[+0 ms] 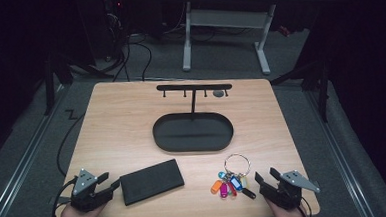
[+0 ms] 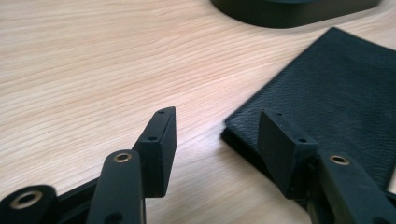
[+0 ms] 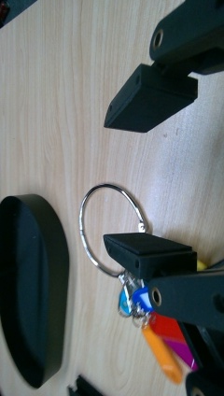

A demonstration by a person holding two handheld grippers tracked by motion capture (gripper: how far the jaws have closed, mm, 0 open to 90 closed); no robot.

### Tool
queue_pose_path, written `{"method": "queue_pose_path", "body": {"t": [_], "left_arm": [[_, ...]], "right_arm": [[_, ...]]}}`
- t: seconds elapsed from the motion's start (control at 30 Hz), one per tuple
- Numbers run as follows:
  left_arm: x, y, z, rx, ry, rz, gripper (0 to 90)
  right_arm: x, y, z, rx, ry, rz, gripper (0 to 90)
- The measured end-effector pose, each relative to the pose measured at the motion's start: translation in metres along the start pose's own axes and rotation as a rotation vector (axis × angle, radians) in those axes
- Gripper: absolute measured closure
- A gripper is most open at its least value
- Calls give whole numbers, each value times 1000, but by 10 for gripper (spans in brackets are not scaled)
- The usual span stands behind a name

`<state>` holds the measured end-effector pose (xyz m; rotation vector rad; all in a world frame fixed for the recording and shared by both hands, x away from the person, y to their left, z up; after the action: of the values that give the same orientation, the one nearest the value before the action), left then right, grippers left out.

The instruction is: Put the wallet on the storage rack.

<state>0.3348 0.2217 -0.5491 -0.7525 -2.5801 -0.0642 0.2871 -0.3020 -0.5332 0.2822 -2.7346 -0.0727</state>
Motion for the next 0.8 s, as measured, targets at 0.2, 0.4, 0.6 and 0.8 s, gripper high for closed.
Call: {"method": "queue_pose_path", "body": {"t": [0.2,0.4,0.6,0.8], "left_arm": [[0,0,0,-11,1,-8,484],[2,-4,3,-24,20,13,586],[1,-8,6,-54,44,37,708],[-1,-13,11,-89,76,55,826]], "right_arm": [[-2,-4,1,27,0,0,364],[-2,-8,0,19,-6,0,365],[-6,-5,-1,29,-17,-25,385],[-8,6,-4,47,-40,-65,413]]}}
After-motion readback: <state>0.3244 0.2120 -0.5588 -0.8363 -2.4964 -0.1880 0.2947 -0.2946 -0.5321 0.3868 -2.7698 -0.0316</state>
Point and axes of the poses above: each handheld gripper's, and its own axes: x roughly backward along the jaws, z roughly out of its underside, y roughly to its left, the point moved 5 cm from there along -x, roughly forward along the jaws, and after that the axes turned 9 degrees about -y, right-handed, at the moved point
